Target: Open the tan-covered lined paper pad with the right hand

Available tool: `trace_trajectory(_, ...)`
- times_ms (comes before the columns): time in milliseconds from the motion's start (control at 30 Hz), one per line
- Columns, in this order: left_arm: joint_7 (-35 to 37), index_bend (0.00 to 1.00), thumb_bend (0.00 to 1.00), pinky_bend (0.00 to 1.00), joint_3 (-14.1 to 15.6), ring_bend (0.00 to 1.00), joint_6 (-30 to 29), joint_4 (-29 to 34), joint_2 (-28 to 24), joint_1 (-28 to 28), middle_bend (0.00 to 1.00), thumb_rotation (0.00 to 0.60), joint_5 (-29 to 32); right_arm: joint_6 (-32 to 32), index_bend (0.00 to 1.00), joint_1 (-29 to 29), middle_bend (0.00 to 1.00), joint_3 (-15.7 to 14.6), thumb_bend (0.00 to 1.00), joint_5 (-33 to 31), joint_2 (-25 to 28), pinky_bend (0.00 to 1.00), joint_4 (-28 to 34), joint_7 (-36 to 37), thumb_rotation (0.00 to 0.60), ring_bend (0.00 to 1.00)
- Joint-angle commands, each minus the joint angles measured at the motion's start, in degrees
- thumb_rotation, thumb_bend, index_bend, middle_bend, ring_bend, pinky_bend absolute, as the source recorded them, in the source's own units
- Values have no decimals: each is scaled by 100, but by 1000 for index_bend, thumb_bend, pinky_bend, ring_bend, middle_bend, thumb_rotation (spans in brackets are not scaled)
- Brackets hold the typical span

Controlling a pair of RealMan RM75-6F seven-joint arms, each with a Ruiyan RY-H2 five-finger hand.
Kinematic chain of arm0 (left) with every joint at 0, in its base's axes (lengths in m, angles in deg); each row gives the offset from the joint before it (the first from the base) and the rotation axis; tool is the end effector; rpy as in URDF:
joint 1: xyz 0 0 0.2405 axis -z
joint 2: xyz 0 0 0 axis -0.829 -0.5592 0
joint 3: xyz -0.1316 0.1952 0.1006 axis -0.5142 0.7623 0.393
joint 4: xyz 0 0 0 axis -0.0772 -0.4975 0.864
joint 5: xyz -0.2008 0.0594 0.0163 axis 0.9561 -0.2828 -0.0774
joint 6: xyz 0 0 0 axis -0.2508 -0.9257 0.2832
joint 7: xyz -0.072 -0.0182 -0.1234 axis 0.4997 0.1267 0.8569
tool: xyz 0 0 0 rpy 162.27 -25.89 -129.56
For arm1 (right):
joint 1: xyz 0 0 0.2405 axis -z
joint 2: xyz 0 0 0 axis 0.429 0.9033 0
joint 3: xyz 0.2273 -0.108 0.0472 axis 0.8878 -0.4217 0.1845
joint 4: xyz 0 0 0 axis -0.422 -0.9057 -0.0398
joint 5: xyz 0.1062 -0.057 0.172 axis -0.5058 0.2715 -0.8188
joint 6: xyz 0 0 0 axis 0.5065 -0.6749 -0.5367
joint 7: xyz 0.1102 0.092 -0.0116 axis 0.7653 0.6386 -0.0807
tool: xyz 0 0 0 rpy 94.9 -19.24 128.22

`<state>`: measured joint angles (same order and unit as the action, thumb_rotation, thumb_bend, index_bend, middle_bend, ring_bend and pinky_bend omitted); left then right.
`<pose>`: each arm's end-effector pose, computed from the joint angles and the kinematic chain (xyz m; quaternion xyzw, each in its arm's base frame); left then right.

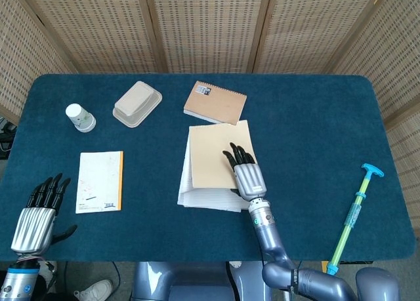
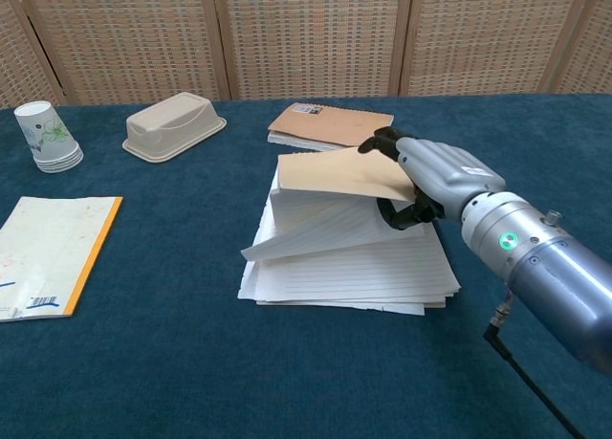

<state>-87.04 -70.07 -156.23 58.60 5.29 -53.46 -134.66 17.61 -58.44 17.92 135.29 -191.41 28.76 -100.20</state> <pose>-0.2595 0.1559 0.1061 -0.6274 -0.3488 -0.3743 0.5870 -0.1240 -0.3194 -0.0786 0.6332 -0.4326 0.4499 0.4577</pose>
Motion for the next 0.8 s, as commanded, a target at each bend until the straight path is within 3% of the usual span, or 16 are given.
trace_trajectory(33,15,0,96,91,-5,0,0,3,-7,1,0,600,6,-34,388,33,322,-107,783,14,49,439,26,122,600,265)
trace_trajectory(133,8,0,96,91,3,0,2,11,-6,3,0,600,-8,-65,551,111,527,-301,799,95,132,545,77,293,600,475)
trace_trajectory(267,-3,0,95,91,10,0,-4,8,1,1,0,600,-25,-143,606,189,625,-537,800,281,235,579,125,429,600,569)
trace_trajectory(500,-38,0,95,91,18,0,11,-1,22,5,0,600,-31,-308,615,386,658,-940,799,630,490,590,435,868,600,601)
trace_trajectory(800,-34,0,95,91,16,0,-11,4,23,-2,0,600,-45,-729,617,575,661,-1501,798,1436,1131,595,1087,813,600,602)
